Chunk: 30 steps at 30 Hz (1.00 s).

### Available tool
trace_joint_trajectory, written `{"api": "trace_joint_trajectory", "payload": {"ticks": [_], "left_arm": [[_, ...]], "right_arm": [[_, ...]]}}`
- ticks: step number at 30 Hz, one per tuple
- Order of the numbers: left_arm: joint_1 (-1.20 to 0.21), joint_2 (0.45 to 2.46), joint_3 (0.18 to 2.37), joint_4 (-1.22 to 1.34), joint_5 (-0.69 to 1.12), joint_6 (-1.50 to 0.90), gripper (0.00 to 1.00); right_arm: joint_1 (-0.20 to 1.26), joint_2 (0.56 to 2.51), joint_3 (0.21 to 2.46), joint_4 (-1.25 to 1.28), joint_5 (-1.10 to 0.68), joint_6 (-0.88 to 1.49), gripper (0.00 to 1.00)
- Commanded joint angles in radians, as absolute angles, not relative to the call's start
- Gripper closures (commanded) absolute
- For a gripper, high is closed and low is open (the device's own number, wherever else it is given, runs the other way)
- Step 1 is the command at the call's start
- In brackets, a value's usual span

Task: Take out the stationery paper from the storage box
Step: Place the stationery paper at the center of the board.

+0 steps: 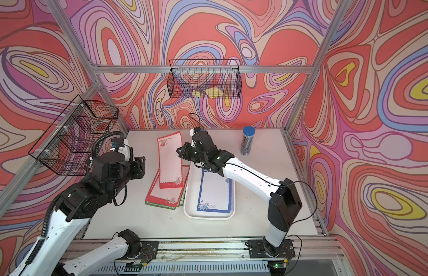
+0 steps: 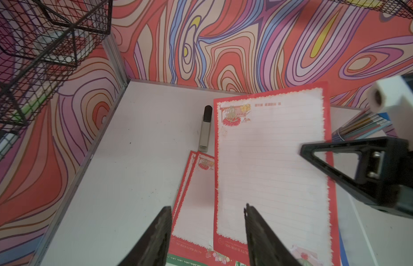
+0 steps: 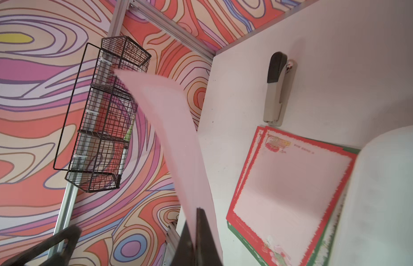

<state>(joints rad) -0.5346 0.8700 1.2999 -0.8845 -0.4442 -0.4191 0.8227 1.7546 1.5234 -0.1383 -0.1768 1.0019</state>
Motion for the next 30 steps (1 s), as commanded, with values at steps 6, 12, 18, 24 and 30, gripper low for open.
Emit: {"api": "trace_joint_trajectory", "payload": {"ticks": [6, 12, 18, 24, 30], "left_arm": [[-0.528, 0.823, 1.296, -0.972, -0.487, -0.382, 0.46], [-0.528, 0.792, 1.257, -0.962, -0.474, -0.385, 0.46], [-0.528, 0.784, 1.240, -0.950, -0.477, -0.378, 0.46], [-0.528, 0.785, 1.229, -0.937, -0.468, -0.376, 0.46], [-0.528, 0.779, 1.205, -0.926, -0.472, -0.377, 0.46]], "right_arm": [[0.894, 1.990, 1.524, 0.090, -0.045, 1.313, 1.00], [0.912, 2.103, 1.614, -0.038, 0.049, 1.327, 1.00], [0.918, 2.167, 1.702, -0.168, 0.057, 1.303, 1.00], [0.923, 2.164, 1.716, -0.242, 0.094, 1.284, 1.00], [0.924, 2.156, 1.691, -0.266, 0.088, 1.279, 1.00]]}}
